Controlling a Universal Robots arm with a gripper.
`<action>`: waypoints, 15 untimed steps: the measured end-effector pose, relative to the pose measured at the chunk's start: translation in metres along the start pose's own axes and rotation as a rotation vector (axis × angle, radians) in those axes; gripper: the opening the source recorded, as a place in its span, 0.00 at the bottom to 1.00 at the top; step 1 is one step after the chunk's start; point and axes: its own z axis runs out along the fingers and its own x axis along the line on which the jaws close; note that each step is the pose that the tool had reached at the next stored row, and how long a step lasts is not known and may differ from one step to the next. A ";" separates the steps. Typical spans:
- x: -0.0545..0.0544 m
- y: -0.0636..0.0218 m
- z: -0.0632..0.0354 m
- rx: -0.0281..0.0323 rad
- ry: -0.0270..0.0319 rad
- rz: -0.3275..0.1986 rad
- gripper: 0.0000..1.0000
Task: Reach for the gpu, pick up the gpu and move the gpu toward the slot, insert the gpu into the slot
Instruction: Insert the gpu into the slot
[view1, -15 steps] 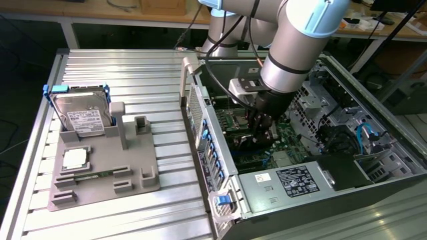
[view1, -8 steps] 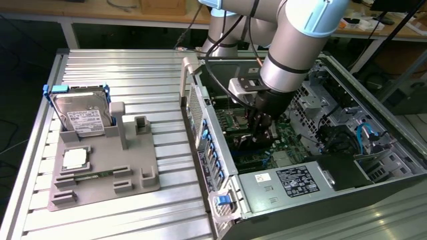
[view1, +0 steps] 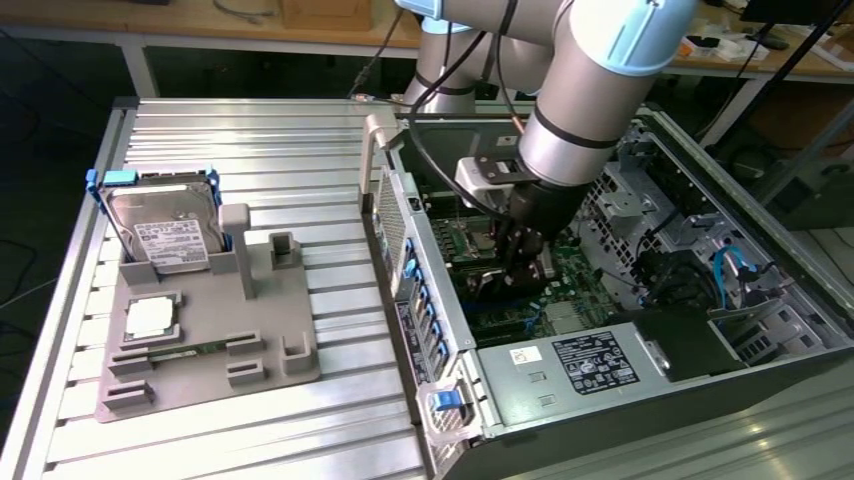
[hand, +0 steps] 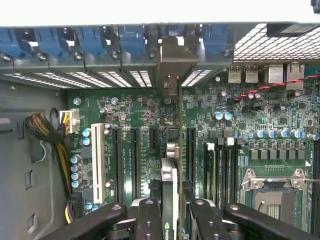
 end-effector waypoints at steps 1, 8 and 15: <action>0.000 0.0003 0.0000 0.0000 0.0000 0.000 0.27; 0.000 0.0022 0.0005 -0.0003 0.0003 0.000 0.27; 0.000 0.0021 0.0040 0.0001 -0.0007 0.000 0.27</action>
